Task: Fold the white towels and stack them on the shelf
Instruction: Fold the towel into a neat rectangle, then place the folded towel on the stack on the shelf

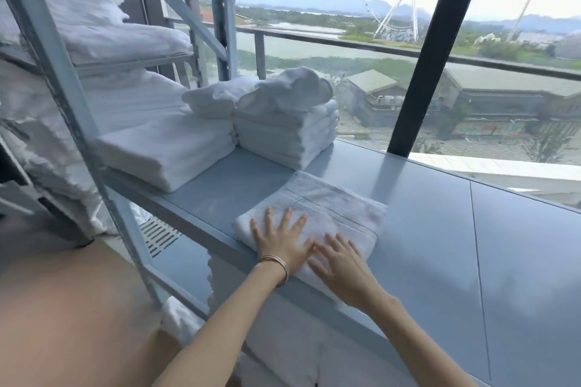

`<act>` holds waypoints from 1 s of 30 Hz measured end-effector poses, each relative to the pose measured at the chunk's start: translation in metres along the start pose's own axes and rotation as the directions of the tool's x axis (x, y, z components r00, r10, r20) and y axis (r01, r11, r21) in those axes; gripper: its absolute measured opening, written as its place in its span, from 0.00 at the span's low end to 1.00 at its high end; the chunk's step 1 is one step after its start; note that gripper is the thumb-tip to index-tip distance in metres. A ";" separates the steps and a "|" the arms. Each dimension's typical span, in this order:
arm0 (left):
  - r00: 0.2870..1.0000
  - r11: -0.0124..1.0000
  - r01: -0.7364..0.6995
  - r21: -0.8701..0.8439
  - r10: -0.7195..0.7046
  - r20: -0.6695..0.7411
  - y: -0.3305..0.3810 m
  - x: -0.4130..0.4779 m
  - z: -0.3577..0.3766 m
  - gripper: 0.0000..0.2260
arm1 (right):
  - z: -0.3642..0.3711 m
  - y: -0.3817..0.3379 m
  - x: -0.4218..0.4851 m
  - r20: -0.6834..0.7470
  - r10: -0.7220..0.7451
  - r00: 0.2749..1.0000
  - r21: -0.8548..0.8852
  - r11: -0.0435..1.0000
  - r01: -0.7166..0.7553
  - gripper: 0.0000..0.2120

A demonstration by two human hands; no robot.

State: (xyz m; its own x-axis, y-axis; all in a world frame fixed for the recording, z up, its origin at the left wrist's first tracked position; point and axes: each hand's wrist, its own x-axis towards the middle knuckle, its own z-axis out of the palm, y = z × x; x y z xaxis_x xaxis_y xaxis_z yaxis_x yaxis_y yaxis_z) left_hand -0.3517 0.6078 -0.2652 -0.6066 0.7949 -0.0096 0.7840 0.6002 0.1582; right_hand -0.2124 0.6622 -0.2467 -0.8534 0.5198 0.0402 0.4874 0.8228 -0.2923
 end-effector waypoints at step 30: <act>0.676 0.731 -0.677 0.083 0.663 -0.320 -0.214 -0.017 -0.013 0.30 | 0.022 -0.153 0.029 -0.330 0.140 0.934 -0.177 0.962 -0.206 0.21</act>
State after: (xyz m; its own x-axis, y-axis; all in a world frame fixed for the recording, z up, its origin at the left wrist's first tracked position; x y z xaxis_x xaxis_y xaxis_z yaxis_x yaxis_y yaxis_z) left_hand -0.5110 0.4641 -0.2857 0.0676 0.9074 0.4147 0.9949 -0.0924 0.0399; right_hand -0.3161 0.5465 -0.2217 -0.6678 0.6760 0.3115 0.6780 0.7252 -0.1201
